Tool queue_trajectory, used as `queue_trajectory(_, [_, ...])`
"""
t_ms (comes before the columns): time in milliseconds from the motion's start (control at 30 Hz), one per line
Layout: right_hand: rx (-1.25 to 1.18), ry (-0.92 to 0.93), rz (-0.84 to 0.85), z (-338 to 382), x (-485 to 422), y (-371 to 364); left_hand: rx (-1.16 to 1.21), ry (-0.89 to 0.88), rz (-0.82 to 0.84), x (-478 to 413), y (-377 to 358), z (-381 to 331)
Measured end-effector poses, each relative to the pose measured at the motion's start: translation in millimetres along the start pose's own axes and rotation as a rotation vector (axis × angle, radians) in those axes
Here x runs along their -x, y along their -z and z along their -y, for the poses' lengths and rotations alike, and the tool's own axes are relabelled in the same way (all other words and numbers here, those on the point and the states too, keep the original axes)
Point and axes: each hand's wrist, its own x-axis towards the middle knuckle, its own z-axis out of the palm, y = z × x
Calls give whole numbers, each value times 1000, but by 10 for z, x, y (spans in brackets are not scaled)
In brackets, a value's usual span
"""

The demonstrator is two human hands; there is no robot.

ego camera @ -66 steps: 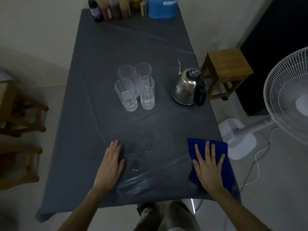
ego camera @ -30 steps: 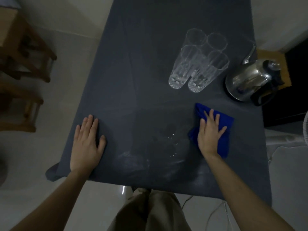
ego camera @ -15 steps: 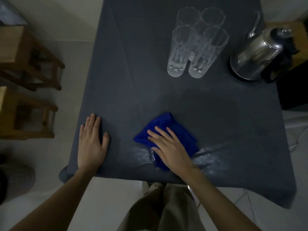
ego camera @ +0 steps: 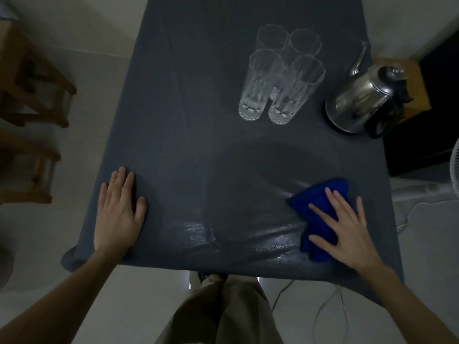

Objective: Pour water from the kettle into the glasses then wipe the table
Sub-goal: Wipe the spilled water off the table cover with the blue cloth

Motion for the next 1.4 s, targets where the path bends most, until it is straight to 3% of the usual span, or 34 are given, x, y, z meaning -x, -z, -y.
queue_trajectory(100, [53,72,176,-110,-126,17,-4,5,2,-6,8,-1])
queue_trajectory(300, [60,125,204,293,-371,-139,8,2,-9,-19,11,7])
queue_trajectory(467, [11,349,157,1494,-764,-294,1,-1,-4,-19,9,21])
queue_trajectory(600, [-95,278,85,2544,-1025,-473,8,3,5,-16,14,20])
queue_trajectory(733, [-136,191,80,2816,-1029,-552,12,17,2,-13,14,1])
queue_trajectory(1000, [-94,360,59,2252,-552,-549,8,19,7,-7,21,-37])
queue_trajectory(1133, [-62,346,100,1679,-139,-440,37,3,-18,-20,11,-50])
queue_trajectory(1200, [-73,247,54,1227,67,-447,42,-11,-29,-42,-42,-18])
queue_trajectory(1400, [-93,-397,-123,-359,760,-218,48,-45,-68,-92,-157,109])
